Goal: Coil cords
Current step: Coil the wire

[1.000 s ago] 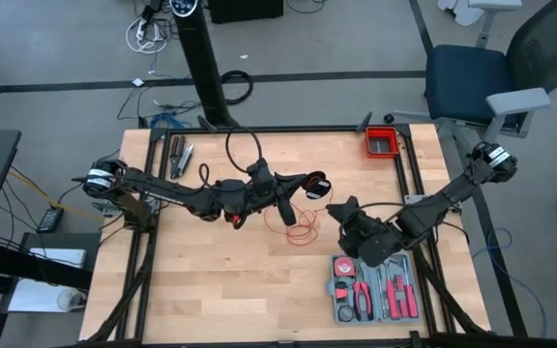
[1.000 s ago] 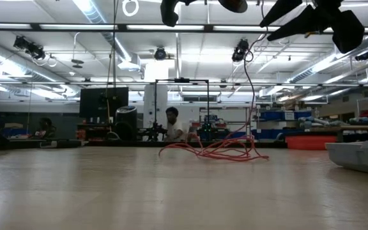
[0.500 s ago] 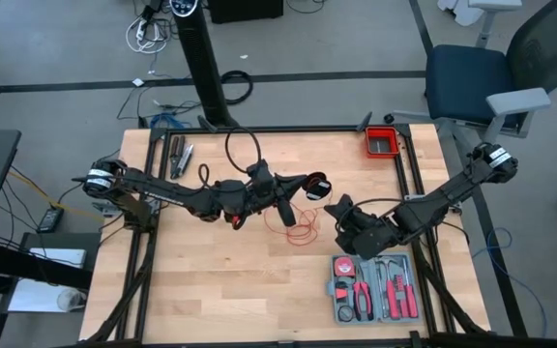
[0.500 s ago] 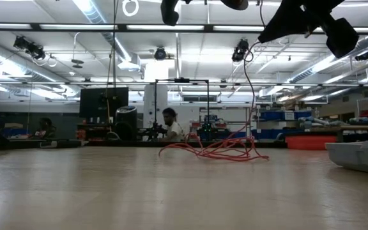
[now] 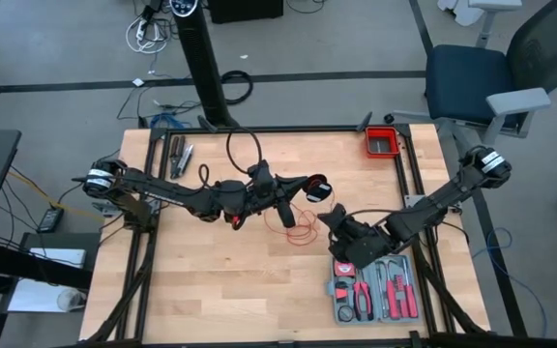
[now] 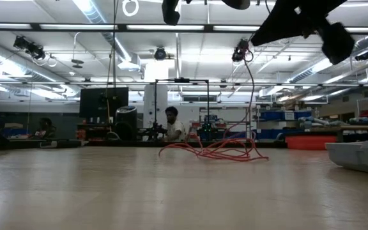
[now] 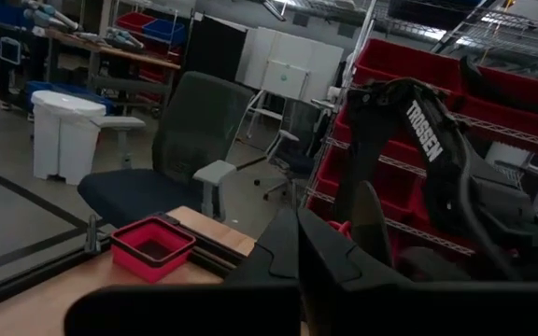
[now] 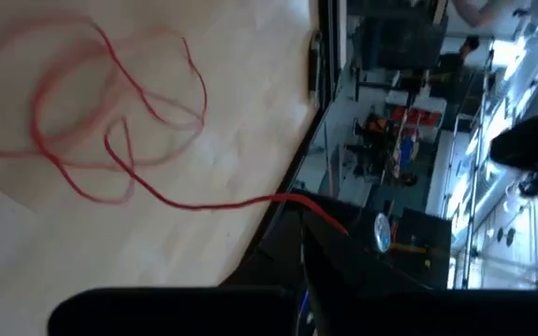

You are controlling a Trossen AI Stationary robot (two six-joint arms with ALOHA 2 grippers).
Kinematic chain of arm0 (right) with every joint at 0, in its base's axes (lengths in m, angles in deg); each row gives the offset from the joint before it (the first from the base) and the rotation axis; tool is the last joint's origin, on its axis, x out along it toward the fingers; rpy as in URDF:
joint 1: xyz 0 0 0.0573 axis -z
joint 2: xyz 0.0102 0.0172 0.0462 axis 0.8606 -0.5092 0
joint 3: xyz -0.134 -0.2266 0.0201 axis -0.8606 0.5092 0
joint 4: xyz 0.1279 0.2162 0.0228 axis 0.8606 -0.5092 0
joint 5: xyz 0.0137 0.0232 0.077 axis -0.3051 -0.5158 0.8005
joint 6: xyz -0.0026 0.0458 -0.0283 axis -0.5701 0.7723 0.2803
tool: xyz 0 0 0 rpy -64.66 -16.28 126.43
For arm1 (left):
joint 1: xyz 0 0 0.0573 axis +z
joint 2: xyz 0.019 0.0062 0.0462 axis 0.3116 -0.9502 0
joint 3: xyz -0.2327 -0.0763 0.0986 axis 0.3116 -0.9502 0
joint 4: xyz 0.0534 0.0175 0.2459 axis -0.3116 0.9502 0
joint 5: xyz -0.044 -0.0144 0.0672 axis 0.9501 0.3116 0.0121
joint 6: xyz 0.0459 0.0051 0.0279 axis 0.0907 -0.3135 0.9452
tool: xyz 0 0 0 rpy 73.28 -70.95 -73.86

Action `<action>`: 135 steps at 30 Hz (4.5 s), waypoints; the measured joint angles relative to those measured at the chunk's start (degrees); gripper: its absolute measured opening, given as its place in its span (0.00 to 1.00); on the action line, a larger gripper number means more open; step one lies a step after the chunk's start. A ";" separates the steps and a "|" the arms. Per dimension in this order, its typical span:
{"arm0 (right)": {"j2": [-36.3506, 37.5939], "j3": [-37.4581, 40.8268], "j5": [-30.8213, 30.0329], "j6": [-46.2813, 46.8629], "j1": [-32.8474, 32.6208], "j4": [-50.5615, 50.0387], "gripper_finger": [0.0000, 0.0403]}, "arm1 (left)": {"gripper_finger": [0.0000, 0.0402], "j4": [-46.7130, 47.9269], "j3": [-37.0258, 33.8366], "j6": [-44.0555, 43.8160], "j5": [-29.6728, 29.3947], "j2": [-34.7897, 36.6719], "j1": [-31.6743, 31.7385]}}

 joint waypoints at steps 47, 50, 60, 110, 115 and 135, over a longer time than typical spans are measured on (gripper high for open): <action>0.16 0.04 5.48 -1.51 2.79 14.17 0.01 | 0.00 0.81 0.00 -0.83 -0.01 0.00 -0.02; 0.16 0.04 8.42 0.11 2.42 22.21 0.00 | 0.00 0.80 0.00 -0.81 -0.01 0.00 -0.02; 0.16 0.04 1.81 9.88 3.15 33.71 0.00 | 0.00 1.47 0.00 2.29 1.49 0.00 -0.39; 23.81 0.87 21.55 55.71 4.43 5.20 0.19 | 0.00 -24.52 -17.92 21.31 15.57 0.00 1.02; 22.53 6.02 33.05 51.64 12.96 14.31 0.19 | 0.00 -29.24 -19.93 20.97 17.48 0.00 2.43; 22.67 9.42 59.59 50.49 29.82 19.91 0.18 | 0.00 -19.31 -19.96 9.51 24.35 0.53 7.20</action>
